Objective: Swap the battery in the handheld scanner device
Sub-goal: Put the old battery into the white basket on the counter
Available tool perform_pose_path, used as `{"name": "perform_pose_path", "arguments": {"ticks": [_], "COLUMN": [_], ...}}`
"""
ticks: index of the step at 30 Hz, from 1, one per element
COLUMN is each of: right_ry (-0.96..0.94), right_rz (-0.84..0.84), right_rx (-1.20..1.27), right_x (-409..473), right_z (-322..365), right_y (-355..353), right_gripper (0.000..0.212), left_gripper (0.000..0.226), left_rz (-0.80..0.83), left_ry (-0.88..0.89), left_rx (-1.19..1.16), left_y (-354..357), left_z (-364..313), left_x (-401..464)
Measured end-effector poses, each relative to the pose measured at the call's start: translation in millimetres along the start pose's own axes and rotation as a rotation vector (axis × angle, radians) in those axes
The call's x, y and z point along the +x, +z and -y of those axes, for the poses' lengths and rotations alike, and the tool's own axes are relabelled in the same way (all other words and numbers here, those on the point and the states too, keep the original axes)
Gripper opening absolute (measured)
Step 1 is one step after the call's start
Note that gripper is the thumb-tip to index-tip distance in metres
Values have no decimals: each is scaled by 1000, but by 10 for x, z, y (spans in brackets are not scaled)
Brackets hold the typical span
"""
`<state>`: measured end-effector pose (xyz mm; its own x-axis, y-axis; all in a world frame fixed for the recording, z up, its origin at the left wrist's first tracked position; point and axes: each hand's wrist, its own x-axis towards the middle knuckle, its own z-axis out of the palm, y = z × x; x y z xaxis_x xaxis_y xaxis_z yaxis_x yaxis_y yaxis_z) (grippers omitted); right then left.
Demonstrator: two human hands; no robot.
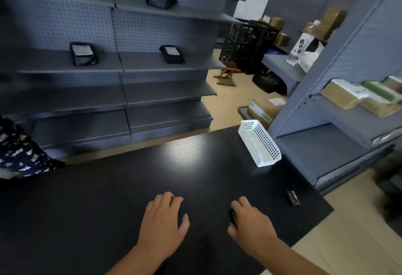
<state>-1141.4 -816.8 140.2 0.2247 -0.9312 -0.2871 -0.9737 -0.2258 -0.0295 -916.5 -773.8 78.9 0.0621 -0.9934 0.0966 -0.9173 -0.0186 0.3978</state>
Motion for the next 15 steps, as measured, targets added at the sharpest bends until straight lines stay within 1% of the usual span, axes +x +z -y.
{"name": "perform_pose_path", "arguments": {"ticks": [3,9,12,15], "right_ry": [-40,-125,-159,-178], "right_rz": [-37,-72,-85,-92], "right_rx": [-5,29,21,18], "right_x": [328,844,1083,1339], "right_z": [-634,-1824,-2278,-2589], "right_y": [-57,-315,-452,-543], "right_gripper": [29,30,32,35], "left_gripper": [42,51,53,54], "left_rz": [-7,62,70,66], "left_ry": [-30,-150,-176,-188], "left_rx": [29,35,32,50], "left_y": [253,612,695,788], "left_z": [-583,-1761,-2150,-2358], "left_x": [340,825,1023,1244]}}
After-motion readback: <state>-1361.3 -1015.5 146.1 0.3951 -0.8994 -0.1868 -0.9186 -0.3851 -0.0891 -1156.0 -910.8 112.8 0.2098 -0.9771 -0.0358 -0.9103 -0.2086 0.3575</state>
